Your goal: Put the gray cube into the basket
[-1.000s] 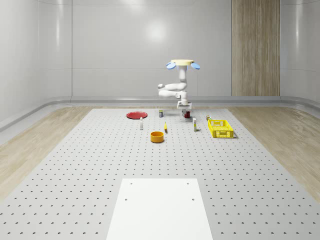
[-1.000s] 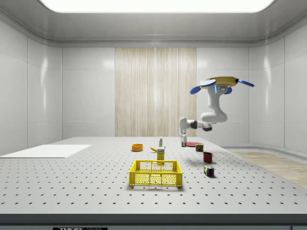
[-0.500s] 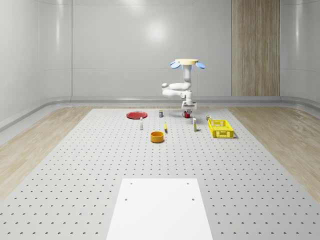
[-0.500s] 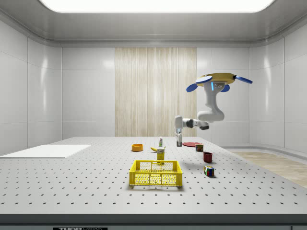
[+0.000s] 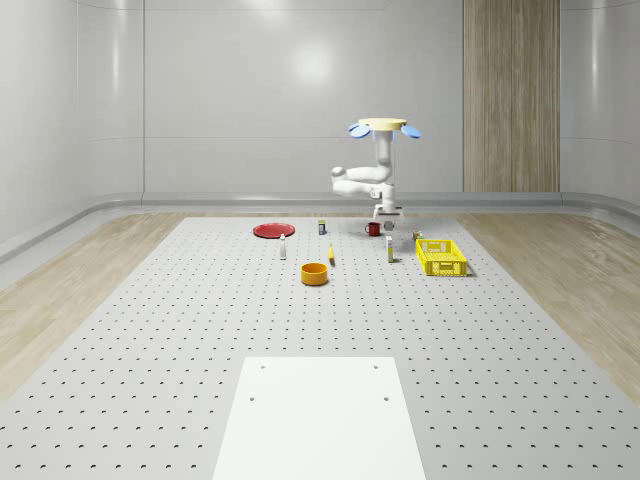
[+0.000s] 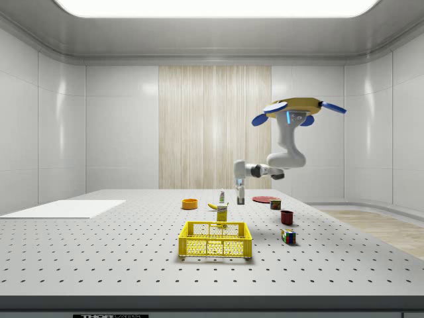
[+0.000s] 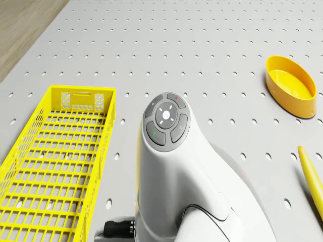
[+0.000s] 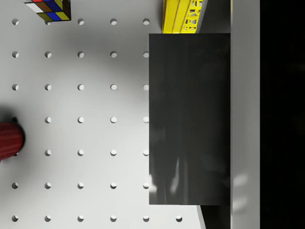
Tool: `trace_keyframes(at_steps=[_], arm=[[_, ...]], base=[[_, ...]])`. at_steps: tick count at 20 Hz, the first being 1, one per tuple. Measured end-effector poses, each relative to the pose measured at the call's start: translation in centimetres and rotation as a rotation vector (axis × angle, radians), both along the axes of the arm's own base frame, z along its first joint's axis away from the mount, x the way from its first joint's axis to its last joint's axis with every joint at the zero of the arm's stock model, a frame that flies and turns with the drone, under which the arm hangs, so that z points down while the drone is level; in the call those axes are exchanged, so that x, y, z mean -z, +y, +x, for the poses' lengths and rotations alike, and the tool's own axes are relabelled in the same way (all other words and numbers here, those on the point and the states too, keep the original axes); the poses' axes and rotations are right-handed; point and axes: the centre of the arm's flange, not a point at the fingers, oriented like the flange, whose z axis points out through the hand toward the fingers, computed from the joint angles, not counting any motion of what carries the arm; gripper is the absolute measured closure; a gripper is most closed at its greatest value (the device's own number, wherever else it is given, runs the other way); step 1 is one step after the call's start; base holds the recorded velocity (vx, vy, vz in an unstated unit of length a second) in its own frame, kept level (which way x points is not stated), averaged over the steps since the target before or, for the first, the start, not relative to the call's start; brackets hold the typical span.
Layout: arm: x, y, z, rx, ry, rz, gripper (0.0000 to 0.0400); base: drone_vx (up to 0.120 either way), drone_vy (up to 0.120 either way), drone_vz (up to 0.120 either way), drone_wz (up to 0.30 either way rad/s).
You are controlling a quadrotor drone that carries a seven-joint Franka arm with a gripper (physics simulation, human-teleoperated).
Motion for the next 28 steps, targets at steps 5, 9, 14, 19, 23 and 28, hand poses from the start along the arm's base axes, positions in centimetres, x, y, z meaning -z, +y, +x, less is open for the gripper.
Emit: trace_keyframes(at_steps=[5,9,14,19,23,28], arm=[[0.0,0.0,0.0,0.0,0.0,0.0,0.015],[0.0,0.0,0.0,0.0,0.0,0.0,0.015],[0.0,0.0,0.0,0.0,0.0,0.0,0.015],[0.0,0.0,0.0,0.0,0.0,0.0,0.015],[0.0,0.0,0.0,0.0,0.0,0.0,0.015],[0.0,0.0,0.0,0.0,0.0,0.0,0.015]], base=[[0.12,0.12,0.0,0.0],[0.12,0.12,0.0,0.0],[0.12,0.12,0.0,0.0],[0.12,0.12,0.0,0.0],[0.12,0.12,0.0,0.0],[0.12,0.12,0.0,0.0]])
